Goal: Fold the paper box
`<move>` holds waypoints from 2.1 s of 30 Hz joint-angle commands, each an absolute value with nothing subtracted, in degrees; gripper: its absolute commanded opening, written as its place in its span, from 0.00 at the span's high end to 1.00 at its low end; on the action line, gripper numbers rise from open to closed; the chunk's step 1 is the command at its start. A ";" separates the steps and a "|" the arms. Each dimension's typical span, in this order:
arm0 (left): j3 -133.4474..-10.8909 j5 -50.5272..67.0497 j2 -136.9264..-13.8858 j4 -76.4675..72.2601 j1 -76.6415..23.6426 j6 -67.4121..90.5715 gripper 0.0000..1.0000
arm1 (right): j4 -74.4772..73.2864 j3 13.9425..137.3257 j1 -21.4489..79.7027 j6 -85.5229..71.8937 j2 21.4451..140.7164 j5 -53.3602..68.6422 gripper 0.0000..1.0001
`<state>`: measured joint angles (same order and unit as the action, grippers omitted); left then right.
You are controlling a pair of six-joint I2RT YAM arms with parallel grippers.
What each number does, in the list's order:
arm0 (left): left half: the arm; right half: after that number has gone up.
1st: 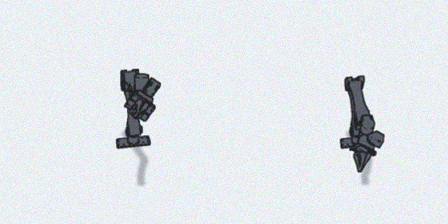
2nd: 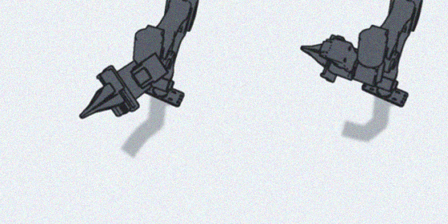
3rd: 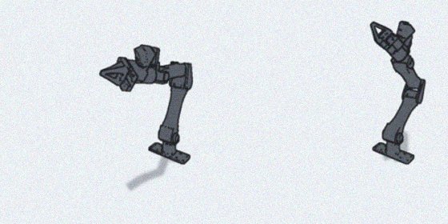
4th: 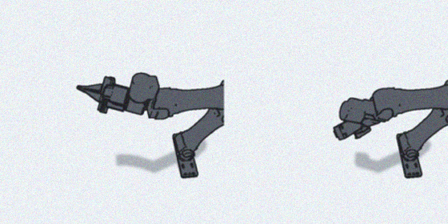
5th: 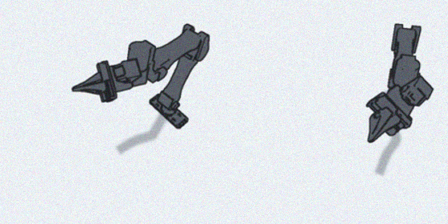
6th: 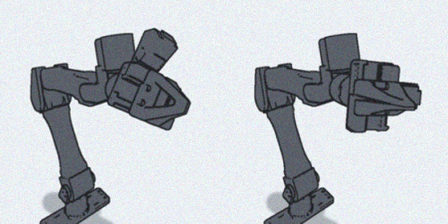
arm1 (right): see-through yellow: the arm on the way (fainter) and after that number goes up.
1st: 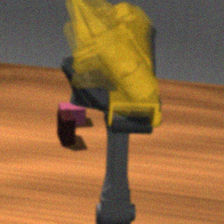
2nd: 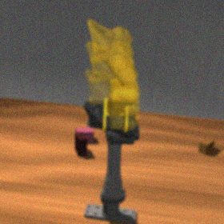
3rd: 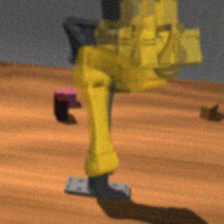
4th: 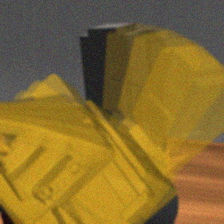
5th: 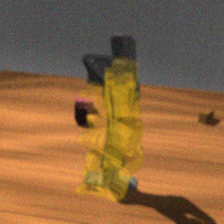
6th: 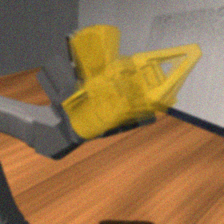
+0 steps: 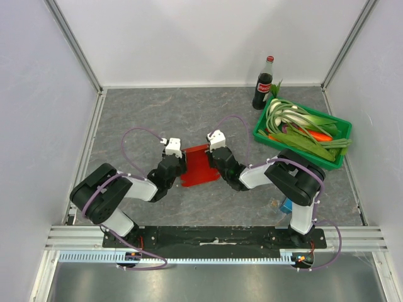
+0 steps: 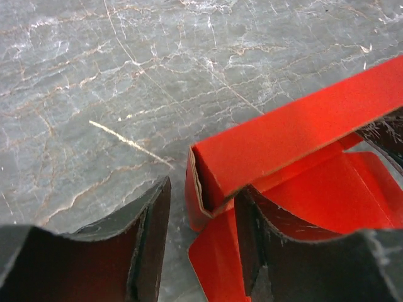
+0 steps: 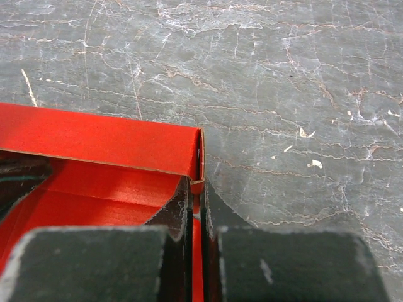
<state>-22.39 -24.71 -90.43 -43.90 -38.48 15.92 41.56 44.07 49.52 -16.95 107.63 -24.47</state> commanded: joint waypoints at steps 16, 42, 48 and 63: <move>-11.95 -21.32 -64.71 -33.69 -36.04 28.29 0.46 | 42.01 44.74 48.69 -17.32 107.40 -22.06 1.00; -20.74 -22.41 -79.10 -38.58 -36.04 18.20 0.55 | 42.54 45.09 48.60 -16.35 108.10 -20.74 1.00; -23.98 -24.52 -83.14 -39.20 -36.03 16.61 0.52 | 42.63 45.26 48.69 -15.91 108.19 -20.39 1.00; -35.75 -41.37 -95.35 -28.06 -37.26 26.17 0.98 | 41.74 47.02 50.44 -16.00 109.16 -22.93 1.00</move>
<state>-29.47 -30.02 -92.05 -34.72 -36.73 19.99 41.34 45.60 48.71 -15.84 108.57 -21.80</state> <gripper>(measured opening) 0.057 0.023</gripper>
